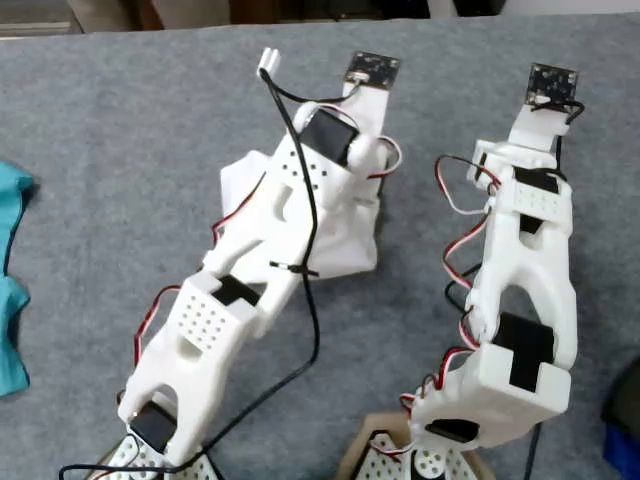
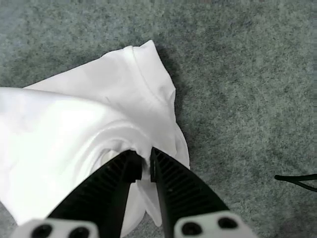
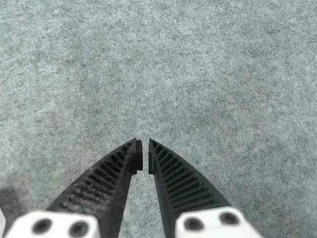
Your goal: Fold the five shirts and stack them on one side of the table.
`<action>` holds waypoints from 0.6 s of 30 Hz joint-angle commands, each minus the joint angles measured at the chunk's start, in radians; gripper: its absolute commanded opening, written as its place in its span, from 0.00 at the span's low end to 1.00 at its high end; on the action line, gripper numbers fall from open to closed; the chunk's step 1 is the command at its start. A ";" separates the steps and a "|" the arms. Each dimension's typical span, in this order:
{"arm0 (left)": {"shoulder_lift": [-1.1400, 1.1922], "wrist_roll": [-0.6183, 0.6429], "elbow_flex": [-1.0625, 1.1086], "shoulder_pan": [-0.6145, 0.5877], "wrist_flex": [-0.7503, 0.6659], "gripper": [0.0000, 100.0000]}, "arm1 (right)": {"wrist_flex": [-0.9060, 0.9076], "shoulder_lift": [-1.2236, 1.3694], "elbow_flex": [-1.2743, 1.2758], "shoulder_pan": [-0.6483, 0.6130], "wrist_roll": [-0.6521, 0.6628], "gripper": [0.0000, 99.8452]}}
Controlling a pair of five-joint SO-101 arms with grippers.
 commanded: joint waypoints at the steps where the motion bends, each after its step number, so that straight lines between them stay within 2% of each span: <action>1: -0.008 0.006 -0.063 0.026 -0.011 0.02 | -0.020 -0.007 -0.015 0.018 -0.008 0.04; 18: 0.019 0.008 -0.066 0.048 -0.012 0.04 | -0.020 -0.007 -0.013 0.018 -0.005 0.04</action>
